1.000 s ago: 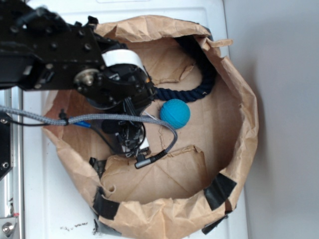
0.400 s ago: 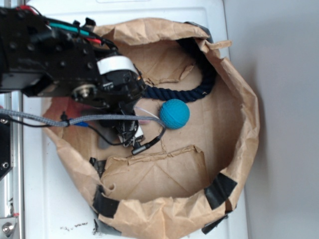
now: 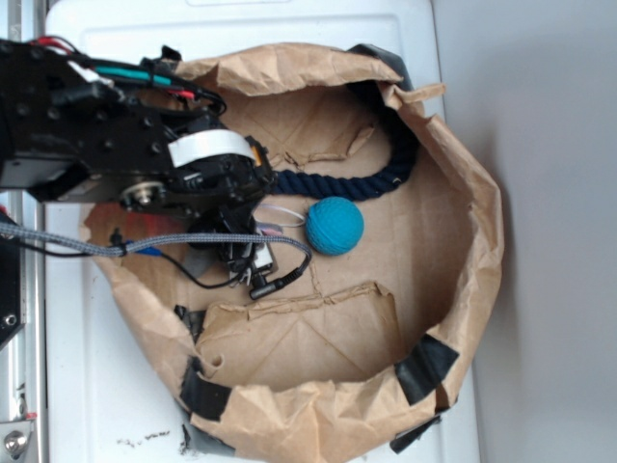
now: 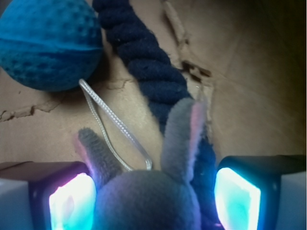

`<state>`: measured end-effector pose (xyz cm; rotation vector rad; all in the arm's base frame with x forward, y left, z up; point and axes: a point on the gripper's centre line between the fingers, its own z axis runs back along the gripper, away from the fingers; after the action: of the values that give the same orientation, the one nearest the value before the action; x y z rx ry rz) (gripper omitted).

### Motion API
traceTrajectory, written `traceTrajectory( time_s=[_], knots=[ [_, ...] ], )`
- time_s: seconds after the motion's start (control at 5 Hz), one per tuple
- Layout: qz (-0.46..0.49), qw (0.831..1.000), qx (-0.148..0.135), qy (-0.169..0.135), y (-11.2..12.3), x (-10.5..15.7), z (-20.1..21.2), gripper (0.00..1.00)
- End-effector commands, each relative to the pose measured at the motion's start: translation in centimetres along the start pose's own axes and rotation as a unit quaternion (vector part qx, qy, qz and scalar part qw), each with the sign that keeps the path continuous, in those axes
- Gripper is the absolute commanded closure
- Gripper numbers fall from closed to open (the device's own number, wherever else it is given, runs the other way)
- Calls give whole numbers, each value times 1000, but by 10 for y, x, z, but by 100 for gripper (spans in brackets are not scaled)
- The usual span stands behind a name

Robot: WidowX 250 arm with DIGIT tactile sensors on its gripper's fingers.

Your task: Grab the gray animal.

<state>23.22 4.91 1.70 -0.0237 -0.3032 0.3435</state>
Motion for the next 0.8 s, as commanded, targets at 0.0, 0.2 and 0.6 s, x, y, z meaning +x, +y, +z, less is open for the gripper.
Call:
traceTrajectory(
  time_s=[0.0, 0.2, 0.6],
  knots=[
    [2, 1000, -2, 3, -5, 2, -7, 100],
    [12, 1000, -17, 22, -11, 11, 9, 100],
    [-2, 996, -49, 71, -14, 22, 53, 100]
  ],
)
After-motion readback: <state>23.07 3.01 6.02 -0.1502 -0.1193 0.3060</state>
